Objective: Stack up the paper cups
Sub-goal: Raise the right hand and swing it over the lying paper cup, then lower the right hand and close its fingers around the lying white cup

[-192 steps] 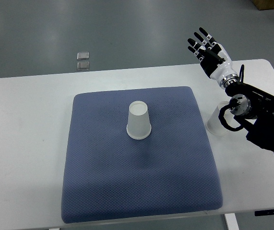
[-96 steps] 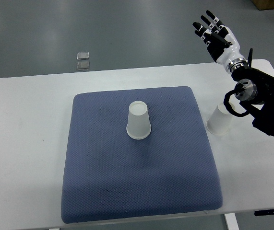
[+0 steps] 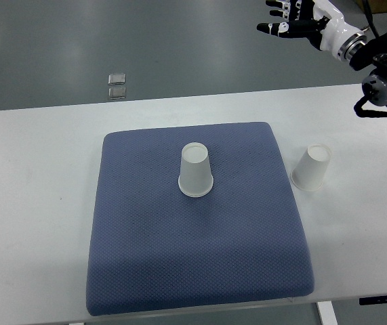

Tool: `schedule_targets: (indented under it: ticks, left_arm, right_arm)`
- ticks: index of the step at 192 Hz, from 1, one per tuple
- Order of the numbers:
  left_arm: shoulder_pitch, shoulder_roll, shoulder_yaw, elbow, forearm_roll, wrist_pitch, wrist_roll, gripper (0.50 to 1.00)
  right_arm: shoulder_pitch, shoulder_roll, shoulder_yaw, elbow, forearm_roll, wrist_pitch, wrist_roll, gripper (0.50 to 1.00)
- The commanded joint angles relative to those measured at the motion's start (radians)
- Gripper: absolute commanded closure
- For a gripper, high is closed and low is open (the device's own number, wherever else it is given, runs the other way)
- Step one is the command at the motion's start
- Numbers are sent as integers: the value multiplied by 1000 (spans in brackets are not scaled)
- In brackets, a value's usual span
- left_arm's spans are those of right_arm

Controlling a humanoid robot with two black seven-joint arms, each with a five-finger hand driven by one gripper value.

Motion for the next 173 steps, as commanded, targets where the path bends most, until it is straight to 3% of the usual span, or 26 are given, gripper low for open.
schedule_targets:
  ticks: [1,53,123,173]
  left_arm:
    - [0,0,0,-1,0,0,0,500]
    - [0,0,0,-1,0,0,0,500]
    - [-2,0,0,1,0,0,0,500]
    - [0,0,1,1,0,0,0,500]
  right_arm:
    - [69,-52,-123,62,-108,36,-4,603]
    - [222,-132,-430,260,-557,86,-2,603]
    - [242,-180,-465,264,-996,128,7,597]
    - [224,-178,-506,278,-1033,115,10,597]
